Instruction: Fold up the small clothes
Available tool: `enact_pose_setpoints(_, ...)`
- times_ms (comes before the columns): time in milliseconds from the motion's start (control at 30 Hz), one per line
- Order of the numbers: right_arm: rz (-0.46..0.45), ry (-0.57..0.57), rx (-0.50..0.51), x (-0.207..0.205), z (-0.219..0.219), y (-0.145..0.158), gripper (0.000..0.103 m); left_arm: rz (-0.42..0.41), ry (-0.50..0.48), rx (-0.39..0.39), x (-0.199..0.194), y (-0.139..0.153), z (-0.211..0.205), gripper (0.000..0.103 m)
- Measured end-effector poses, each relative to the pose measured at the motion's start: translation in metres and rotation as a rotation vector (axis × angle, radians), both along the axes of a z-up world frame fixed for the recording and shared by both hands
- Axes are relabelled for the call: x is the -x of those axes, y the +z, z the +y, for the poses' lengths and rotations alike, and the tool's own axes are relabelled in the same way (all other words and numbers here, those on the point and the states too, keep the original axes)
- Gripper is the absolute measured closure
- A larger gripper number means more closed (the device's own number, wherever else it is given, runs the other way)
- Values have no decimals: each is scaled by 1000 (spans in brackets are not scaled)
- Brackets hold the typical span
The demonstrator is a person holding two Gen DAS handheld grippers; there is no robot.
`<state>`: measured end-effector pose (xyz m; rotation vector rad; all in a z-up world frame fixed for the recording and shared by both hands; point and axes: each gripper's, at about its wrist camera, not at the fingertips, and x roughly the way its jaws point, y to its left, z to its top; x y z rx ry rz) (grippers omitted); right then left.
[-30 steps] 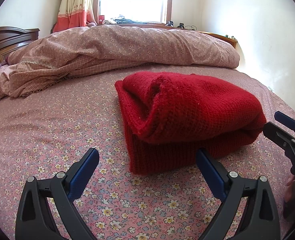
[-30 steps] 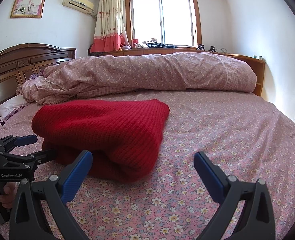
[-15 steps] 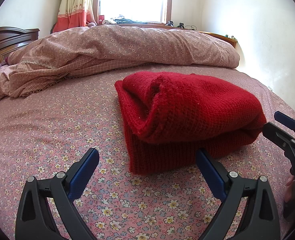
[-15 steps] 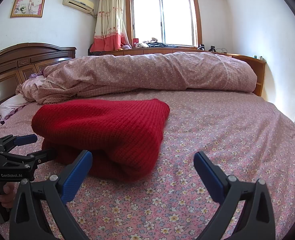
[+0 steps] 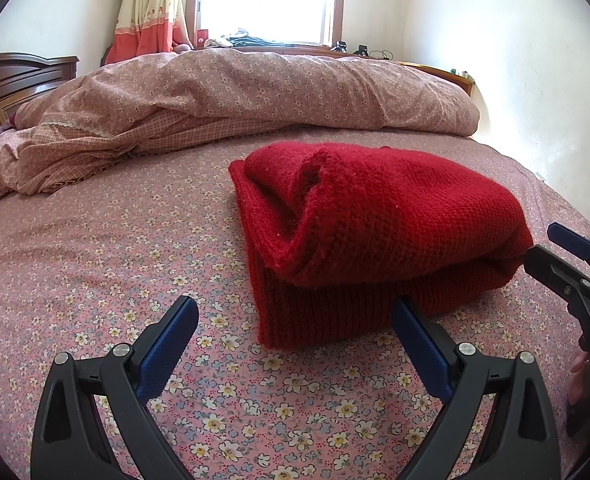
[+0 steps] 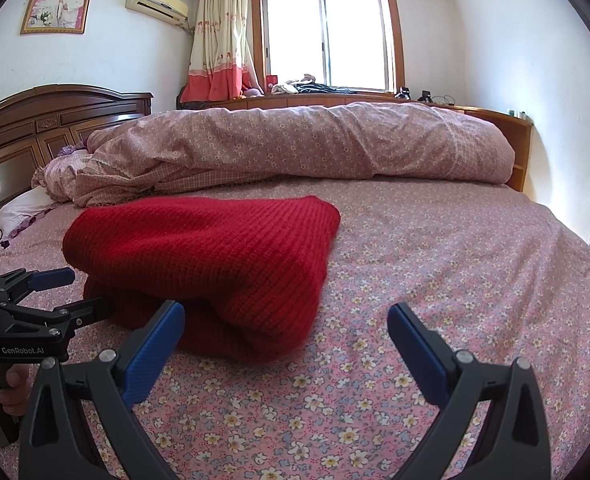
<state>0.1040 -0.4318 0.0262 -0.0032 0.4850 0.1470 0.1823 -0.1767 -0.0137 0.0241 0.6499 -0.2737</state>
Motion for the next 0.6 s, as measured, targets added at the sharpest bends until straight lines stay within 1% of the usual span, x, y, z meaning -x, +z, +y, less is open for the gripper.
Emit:
enact_pose_setpoints(467, 2, 0, 0, -1, 0, 0, 0, 5, -4, -1, -2, -1, 1, 9)
enact_pose_setpoints(600, 3, 0, 1, -1, 0, 0, 0, 3, -4, -14, -2, -1, -1, 9)
